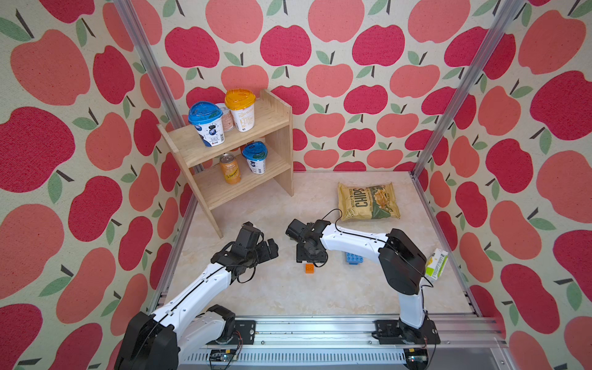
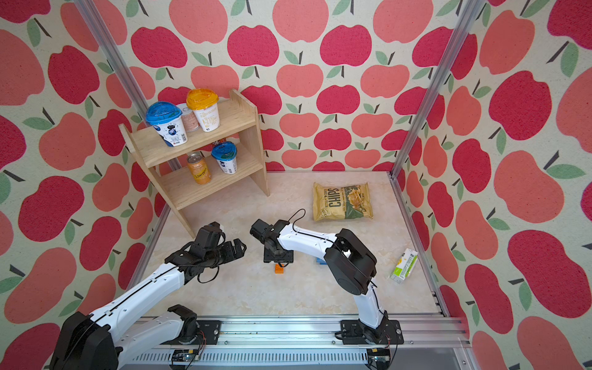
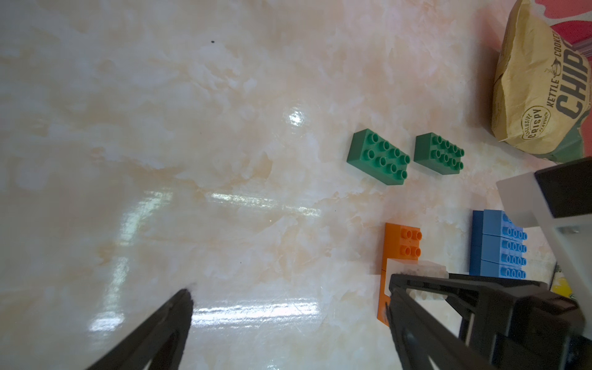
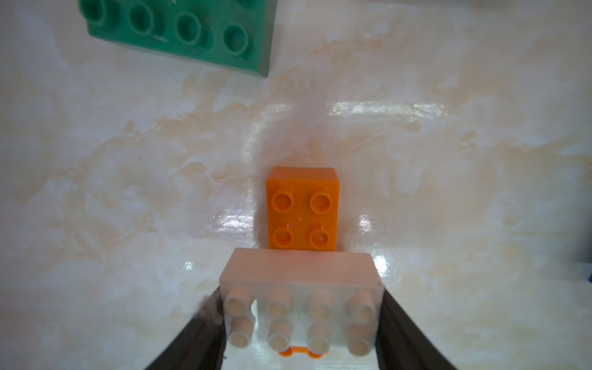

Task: Assemble a rectangle with lego
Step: Assemble the lego brick with the lego brick.

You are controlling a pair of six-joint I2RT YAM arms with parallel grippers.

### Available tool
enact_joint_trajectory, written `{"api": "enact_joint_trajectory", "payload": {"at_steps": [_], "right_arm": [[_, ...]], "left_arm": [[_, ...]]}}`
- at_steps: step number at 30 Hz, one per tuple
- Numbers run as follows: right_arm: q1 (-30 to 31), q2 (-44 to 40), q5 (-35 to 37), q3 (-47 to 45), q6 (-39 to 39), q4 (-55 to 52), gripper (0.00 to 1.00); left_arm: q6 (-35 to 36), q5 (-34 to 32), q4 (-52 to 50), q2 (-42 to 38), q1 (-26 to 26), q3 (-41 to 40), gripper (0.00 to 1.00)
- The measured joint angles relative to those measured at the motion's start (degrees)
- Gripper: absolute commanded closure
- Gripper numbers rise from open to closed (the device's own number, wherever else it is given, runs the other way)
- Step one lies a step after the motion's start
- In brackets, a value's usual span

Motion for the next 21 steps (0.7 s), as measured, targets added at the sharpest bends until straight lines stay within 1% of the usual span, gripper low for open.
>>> {"api": "enact_joint_trajectory", "payload": {"at_steps": [5,8,9,12,14,17,21], "right_arm": [[-0.46,-0.85,-0.44,-1.16,-1.2,0.96,0.54],[-0.5,-0.92,-0.61,-1.27,-1.2,1.14,0.51],[-0.5,-0.92,-0.61,-1.25,-1.18,1.14,0.49],[-0.48,-0.92,-0.61,-1.09,-1.18,1.05,0.36],[-0.48,-0.83,-0.61,-0.9,-1.09,0.9,0.23],[-0.48,0.11,-0.39,-0.87,-1.07,-0.39,0.13],[-0.48,1.22,-0.11,-0.83,-1.36,-2.27,0.07]], "left_arm": [[-0.17,-0.35,-0.2,0.0,0.0,0.11,0.03],[-0.17,-0.72,-0.22,0.0,0.0,0.11,0.03],[-0.17,-0.74,-0.26,0.0,0.0,0.15,0.03],[-0.15,-0.74,-0.59,0.0,0.0,0.5,0.03],[-0.15,-0.74,-0.63,0.0,0.0,0.87,0.03],[-0.13,-0.98,-0.61,0.0,0.0,1.18,0.03],[-0.13,-1.31,-0.68,-0.02,0.0,1.18,0.03]]}}
